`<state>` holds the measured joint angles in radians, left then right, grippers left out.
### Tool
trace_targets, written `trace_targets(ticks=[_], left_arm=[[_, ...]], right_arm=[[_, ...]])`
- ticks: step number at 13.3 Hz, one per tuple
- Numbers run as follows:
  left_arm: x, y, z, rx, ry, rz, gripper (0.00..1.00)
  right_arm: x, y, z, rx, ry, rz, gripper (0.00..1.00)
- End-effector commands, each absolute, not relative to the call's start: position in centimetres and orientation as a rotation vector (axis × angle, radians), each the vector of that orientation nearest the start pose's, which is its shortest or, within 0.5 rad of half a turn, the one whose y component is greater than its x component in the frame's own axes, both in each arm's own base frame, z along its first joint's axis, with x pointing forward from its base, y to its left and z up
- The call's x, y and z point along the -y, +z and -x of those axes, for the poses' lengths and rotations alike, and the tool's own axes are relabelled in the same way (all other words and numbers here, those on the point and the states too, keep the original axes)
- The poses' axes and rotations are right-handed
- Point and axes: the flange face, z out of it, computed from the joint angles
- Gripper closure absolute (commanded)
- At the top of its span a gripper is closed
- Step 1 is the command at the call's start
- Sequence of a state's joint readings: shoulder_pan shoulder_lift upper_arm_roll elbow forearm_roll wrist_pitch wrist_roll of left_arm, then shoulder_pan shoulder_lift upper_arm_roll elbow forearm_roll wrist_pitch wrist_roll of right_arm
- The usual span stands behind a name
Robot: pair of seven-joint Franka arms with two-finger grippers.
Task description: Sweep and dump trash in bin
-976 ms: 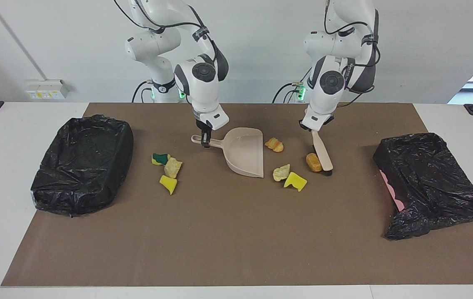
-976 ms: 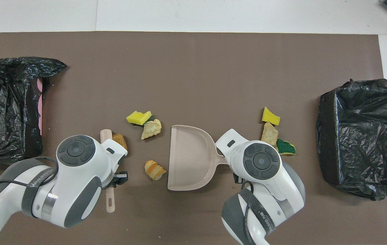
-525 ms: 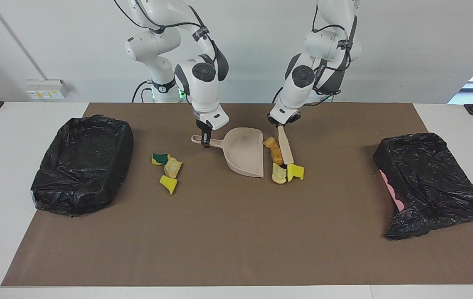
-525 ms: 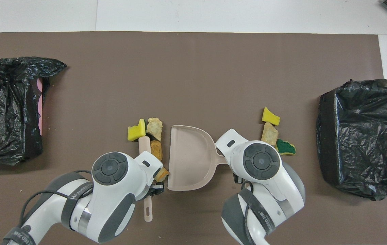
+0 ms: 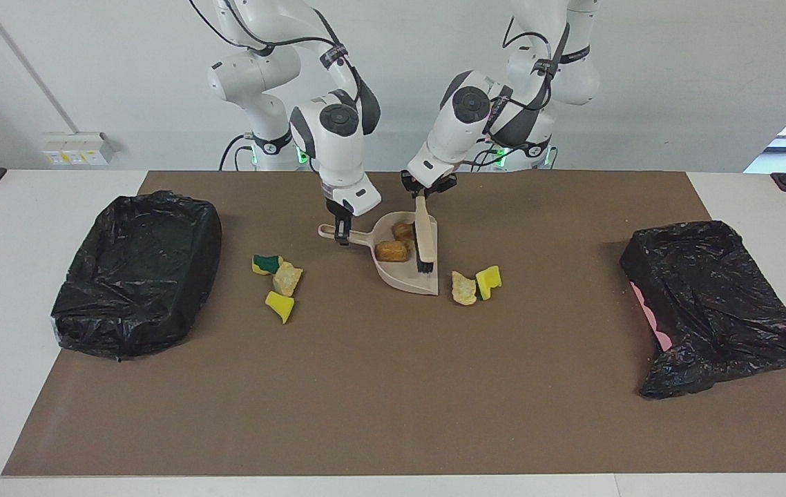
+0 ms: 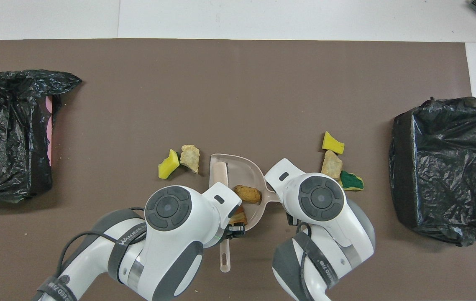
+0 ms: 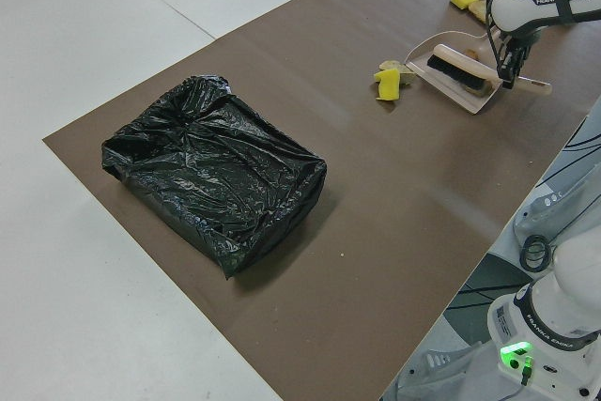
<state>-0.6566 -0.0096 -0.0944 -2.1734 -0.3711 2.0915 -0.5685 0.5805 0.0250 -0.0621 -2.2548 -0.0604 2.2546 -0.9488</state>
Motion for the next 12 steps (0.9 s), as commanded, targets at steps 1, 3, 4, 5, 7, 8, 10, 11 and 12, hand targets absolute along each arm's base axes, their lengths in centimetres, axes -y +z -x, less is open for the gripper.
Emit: trace_targets(ticks=[1, 3, 4, 5, 7, 8, 10, 11, 12], left_arm=[[34.2, 40.7, -40.8, 0.1, 0.435, 3.267, 1.0], [32.5, 42.7, -42.8, 0.046, 0.397, 3.184, 1.0], [30.7, 42.9, -44.4, 0.088, 0.378, 3.17, 1.0], [29.5, 42.9, -45.3, 0.045, 0.297, 3.11, 1.0], [25.8, 42.3, -47.8, -0.038, 0.22, 3.027, 1.0], [24.3, 42.0, -48.7, -0.075, 0.221, 3.029, 1.0], [21.5, 39.8, -50.3, -0.216, 0.275, 2.99, 1.0], [20.7, 38.6, -50.7, -0.247, 0.298, 2.971, 1.0], [19.7, 37.6, -51.4, -0.293, 0.306, 2.958, 1.0]], right_arm=[[-26.1, 34.9, -45.2, 2.123, 0.065, 2.388, 1.0], [-27.8, 35.3, -43.8, 1.975, 0.109, 2.514, 1.0], [-28.2, 35.7, -43.7, 1.908, 0.126, 2.567, 1.0], [-28.2, 35.7, -43.7, 1.897, 0.131, 2.576, 1.0], [-28.3, 35.7, -43.8, 1.908, 0.117, 2.568, 1.0], [-28.3, 35.6, -43.9, 1.925, 0.112, 2.555, 1.0], [-28.4, 35.6, -44.1, 1.972, 0.107, 2.518, 1.0], [-28.4, 35.6, -44.2, 1.989, 0.107, 2.504, 1.0], [-28.3, 35.5, -44.2, 1.995, 0.108, 2.499, 1.0]])
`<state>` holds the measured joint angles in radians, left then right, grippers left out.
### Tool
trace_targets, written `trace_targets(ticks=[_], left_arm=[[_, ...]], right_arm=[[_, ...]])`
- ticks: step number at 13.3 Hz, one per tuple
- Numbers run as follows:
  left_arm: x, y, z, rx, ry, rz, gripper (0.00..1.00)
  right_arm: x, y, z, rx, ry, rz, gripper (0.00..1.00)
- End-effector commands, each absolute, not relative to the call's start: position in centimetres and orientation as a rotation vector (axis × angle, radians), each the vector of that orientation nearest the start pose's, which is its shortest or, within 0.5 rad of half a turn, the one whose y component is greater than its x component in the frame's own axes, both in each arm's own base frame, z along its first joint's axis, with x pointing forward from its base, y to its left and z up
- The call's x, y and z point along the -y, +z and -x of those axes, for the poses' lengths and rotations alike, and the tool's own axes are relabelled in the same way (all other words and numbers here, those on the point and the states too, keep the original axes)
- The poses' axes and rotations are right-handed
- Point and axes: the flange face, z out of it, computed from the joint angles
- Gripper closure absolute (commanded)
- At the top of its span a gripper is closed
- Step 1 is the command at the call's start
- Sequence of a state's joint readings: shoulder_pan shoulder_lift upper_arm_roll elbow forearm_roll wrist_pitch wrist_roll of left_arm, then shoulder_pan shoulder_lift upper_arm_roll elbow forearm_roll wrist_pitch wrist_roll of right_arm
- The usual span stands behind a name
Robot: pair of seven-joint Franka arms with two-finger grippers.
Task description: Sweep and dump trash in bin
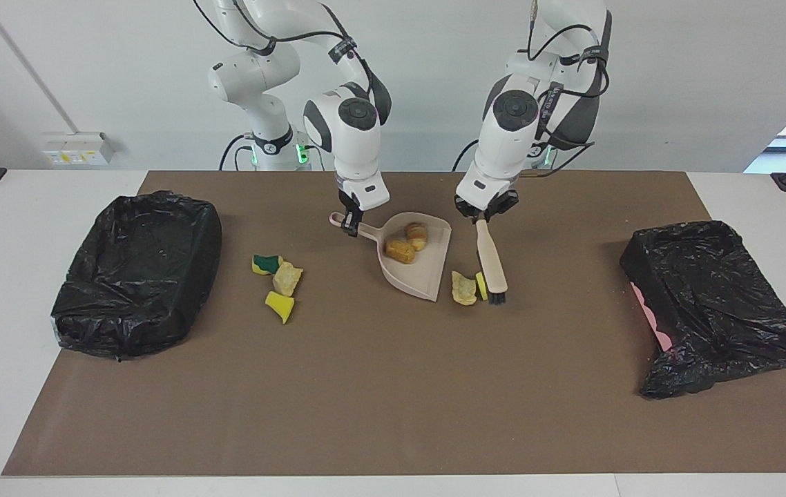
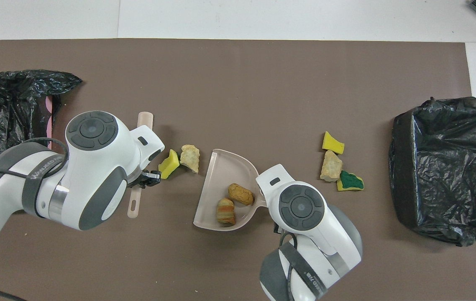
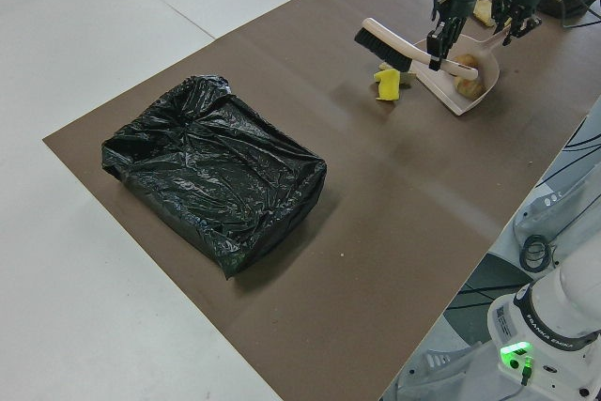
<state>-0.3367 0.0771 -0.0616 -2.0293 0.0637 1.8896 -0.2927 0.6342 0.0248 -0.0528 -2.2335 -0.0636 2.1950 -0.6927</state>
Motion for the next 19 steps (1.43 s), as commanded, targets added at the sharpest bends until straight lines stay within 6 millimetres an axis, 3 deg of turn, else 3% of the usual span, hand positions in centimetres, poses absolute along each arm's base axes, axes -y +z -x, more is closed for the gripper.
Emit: trace_targets(ticks=[1, 5, 10, 13, 16, 18, 19], left_arm=[[19.3, 37.0, -51.5, -0.334, 0.305, 2.956, 1.0], [20.8, 35.4, -49.3, -0.432, 0.367, 2.942, 1.0], [28.6, 35.7, -43.9, -0.737, 0.377, 2.993, 1.0], [31.7, 36.4, -41.5, -0.816, 0.374, 2.963, 1.0], [31.3, 37.8, -41.9, -0.698, 0.421, 2.966, 1.0], [30.5, 39.8, -42.0, -0.511, 0.462, 2.968, 1.0], [30.3, 39.8, -41.7, -0.381, 0.469, 2.967, 1.0]], right_arm=[[-28.3, 35.5, -44.3, 2.004, 0.106, 2.491, 1.0], [-28.3, 35.5, -44.2, 2.002, 0.108, 2.493, 1.0], [-28.2, 35.6, -44.2, 1.993, 0.11, 2.5, 1.0], [-28.2, 35.6, -44.1, 1.992, 0.115, 2.5, 1.0], [-28.3, 35.6, -44.1, 1.992, 0.115, 2.5, 1.0], [-28.3, 35.6, -44.1, 1.99, 0.115, 2.502, 1.0], [-28.2, 35.6, -44.1, 1.991, 0.113, 2.502, 1.0]])
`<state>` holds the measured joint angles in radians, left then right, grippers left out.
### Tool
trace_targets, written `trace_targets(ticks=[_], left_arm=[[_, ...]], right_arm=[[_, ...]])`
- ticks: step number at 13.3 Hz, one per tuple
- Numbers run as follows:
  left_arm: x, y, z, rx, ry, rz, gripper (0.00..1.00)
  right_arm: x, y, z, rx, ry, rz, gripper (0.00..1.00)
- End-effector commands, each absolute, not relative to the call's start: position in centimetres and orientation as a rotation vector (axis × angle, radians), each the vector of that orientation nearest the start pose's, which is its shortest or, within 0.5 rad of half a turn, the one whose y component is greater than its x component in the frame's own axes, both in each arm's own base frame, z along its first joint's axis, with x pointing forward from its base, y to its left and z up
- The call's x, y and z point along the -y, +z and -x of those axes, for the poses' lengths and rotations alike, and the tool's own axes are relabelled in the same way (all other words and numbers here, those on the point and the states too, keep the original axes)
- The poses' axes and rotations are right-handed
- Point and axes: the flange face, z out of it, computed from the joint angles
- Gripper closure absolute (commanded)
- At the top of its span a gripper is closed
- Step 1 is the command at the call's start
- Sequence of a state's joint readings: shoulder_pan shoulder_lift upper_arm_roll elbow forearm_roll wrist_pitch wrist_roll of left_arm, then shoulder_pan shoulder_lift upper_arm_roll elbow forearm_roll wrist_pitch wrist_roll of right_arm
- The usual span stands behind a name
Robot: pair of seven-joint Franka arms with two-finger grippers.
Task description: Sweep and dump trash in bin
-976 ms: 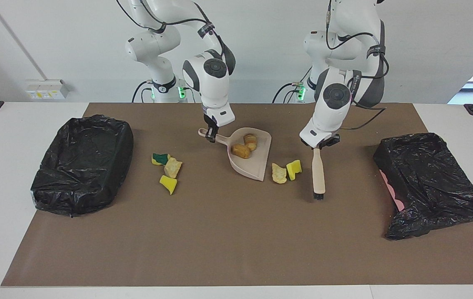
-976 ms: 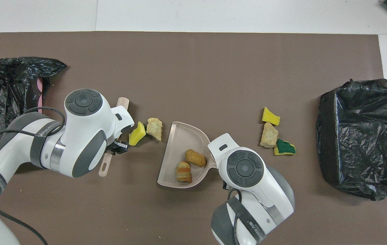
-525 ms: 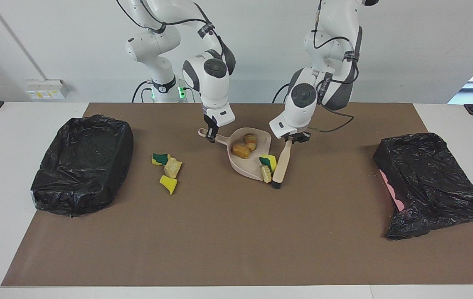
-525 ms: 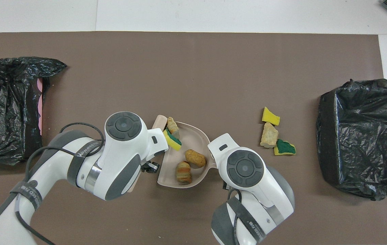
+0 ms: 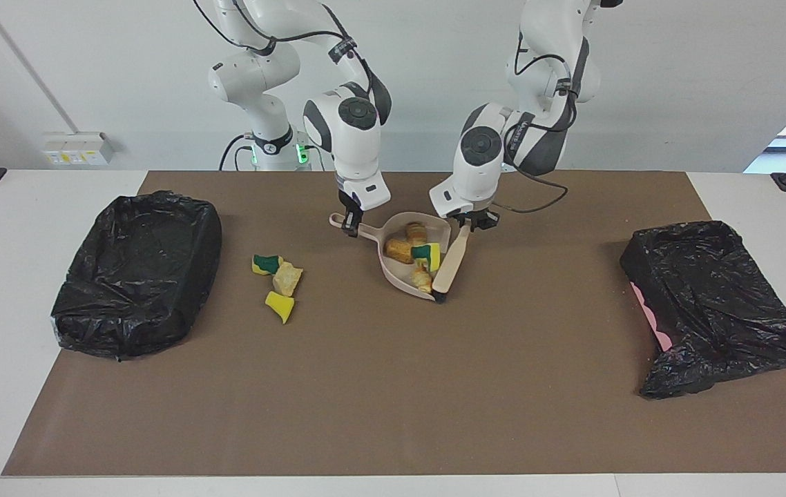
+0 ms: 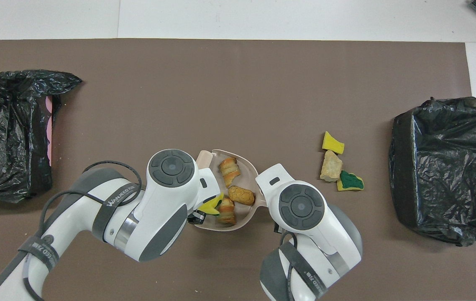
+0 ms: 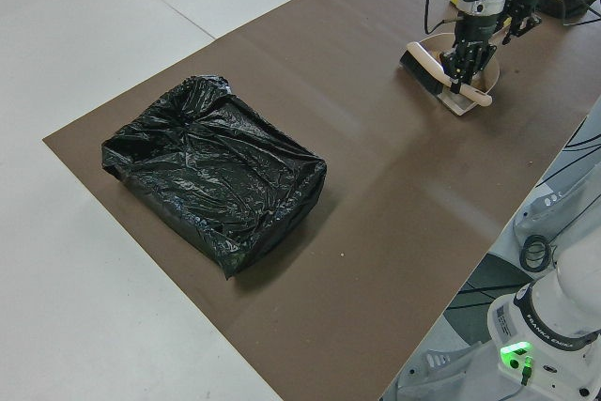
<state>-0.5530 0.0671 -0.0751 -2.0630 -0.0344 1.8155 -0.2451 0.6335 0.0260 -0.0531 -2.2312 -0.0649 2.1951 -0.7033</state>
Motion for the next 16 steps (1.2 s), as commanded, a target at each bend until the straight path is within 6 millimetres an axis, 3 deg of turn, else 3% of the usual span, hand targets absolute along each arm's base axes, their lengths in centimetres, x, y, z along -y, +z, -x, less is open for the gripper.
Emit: trace_targets(ticks=[1, 5, 8, 11, 13, 16], left_arm=[[30.3, 39.7, -41.5, -0.236, 0.458, 2.968, 1.0], [30.1, 39.5, -41.2, 0.189, 0.417, 2.935, 1.0], [29.9, 38.6, -39.9, 0.226, 0.361, 2.958, 1.0], [30.1, 37.8, -38.4, 0.203, 0.323, 3.006, 1.0], [31.7, 37.1, -36.6, 0.151, 0.259, 3.066, 1.0], [33.9, 35.9, -33.1, 0.054, 0.255, 3.059, 1.0]], right_arm=[[-28.2, 35.6, -44.1, 1.994, 0.113, 2.499, 1.0], [-28.1, 35.6, -44.2, 2.001, 0.121, 2.492, 1.0], [-27.1, 37.1, -44.5, 2.019, 0.111, 2.476, 1.0], [-23.4, 39.9, -45.1, 2.063, 0.163, 2.421, 1.0], [-20.4, 41.9, -45.2, 2.082, 0.224, 2.376, 1.0], [-15.5, 46.5, -44.7, 2.011, 0.218, 2.423, 1.0]])
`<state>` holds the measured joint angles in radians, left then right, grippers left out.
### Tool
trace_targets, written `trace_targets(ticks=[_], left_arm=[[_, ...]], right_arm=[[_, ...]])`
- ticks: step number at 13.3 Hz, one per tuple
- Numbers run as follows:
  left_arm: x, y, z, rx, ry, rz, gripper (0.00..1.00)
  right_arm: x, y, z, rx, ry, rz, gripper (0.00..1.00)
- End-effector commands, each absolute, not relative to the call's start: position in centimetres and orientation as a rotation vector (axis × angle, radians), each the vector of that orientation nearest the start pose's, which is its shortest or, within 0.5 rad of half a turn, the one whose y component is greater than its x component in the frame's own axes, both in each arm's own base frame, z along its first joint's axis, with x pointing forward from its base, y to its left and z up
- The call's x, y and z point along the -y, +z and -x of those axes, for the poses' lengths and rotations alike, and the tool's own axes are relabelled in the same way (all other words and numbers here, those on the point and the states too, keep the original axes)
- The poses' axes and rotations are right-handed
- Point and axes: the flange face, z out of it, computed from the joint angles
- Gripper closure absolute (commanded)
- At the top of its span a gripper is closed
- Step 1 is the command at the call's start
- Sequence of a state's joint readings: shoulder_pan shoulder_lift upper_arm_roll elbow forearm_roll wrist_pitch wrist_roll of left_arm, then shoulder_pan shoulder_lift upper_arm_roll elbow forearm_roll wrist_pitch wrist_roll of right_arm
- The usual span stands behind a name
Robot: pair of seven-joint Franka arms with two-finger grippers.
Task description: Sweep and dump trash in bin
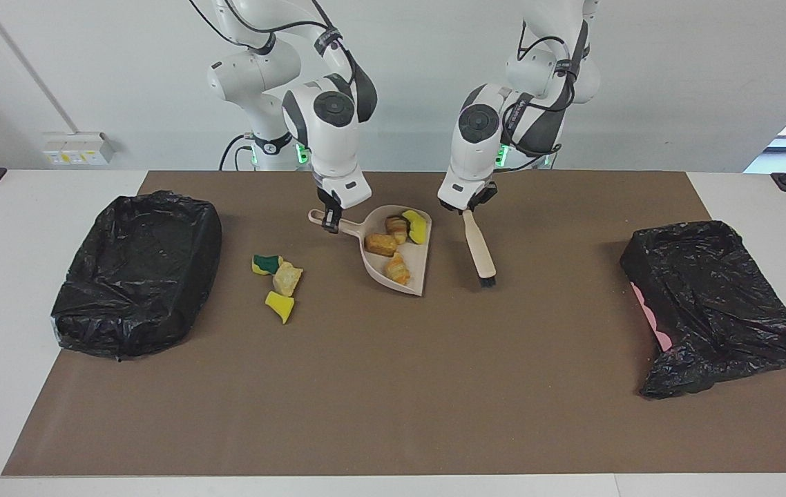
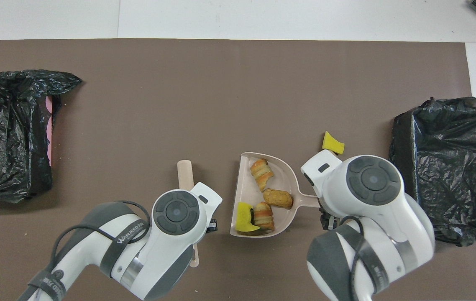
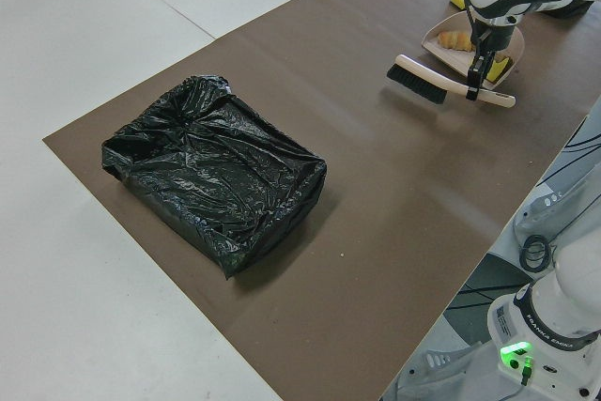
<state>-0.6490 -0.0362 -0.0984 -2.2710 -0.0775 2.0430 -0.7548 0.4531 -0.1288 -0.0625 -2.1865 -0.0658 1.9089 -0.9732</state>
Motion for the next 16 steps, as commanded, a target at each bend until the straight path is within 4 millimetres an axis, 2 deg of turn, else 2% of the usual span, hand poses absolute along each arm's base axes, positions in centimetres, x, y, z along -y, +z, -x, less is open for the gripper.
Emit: trace_targets(ticks=[1, 3, 5, 6, 7, 9, 10, 12, 14, 15, 16], left_arm=[[34.5, 36.0, -31.7, 0.041, 0.263, 3.059, 1.0], [36.0, 36.3, -28.2, 0.046, 0.282, 3.067, 1.0], [37.5, 36.2, -25.0, 0.002, 0.34, 3.082, 1.0], [38.0, 35.9, -23.9, -0.033, 0.343, 3.079, 1.0], [38.2, 35.9, -23.7, -0.024, 0.348, 3.089, 1.0], [39.1, 36.0, -22.8, -0.02, 0.365, 3.125, 1.0], [39.7, 35.9, -21.6, -0.044, 0.369, 3.124, 1.0], [40.2, 35.2, -20.5, 0.002, 0.364, 3.136, 1.0], [40.4, 34.6, -20.3, 0.042, 0.359, 3.133, 1.0], [40.5, 34.0, -20.2, 0.064, 0.361, 3.126, 1.0], [41.0, 33.0, -19.8, 0.057, 0.364, 3.116, 1.0]], right_arm=[[-13.9, 48.2, -44.4, 1.99, 0.19, 2.444, 1.0], [-10.1, 51.9, -43.3, 1.961, 0.134, 2.483, 1.0], [-4.2, 55.0, -42.0, 1.945, 0.121, 2.535, 1.0], [-1.0, 56.3, -41.3, 1.942, 0.1, 2.544, 1.0], [2.1, 57.2, -40.7, 1.918, 0.086, 2.568, 1.0], [8.9, 57.9, -39.6, 1.828, 0.087, 2.642, 1.0], [12.4, 58.5, -39.4, 1.825, 0.098, 2.678, 1.0], [17.5, 58.6, -40.4, 1.851, 0.191, 2.683, 1.0], [22.0, 58.0, -41.9, 1.948, 0.222, 2.68, 1.0], [23.7, 57.8, -41.9, 2.015, 0.267, 2.666, 1.0], [24.4, 57.6, -41.9, 2.058, 0.304, 2.664, 1.0]])
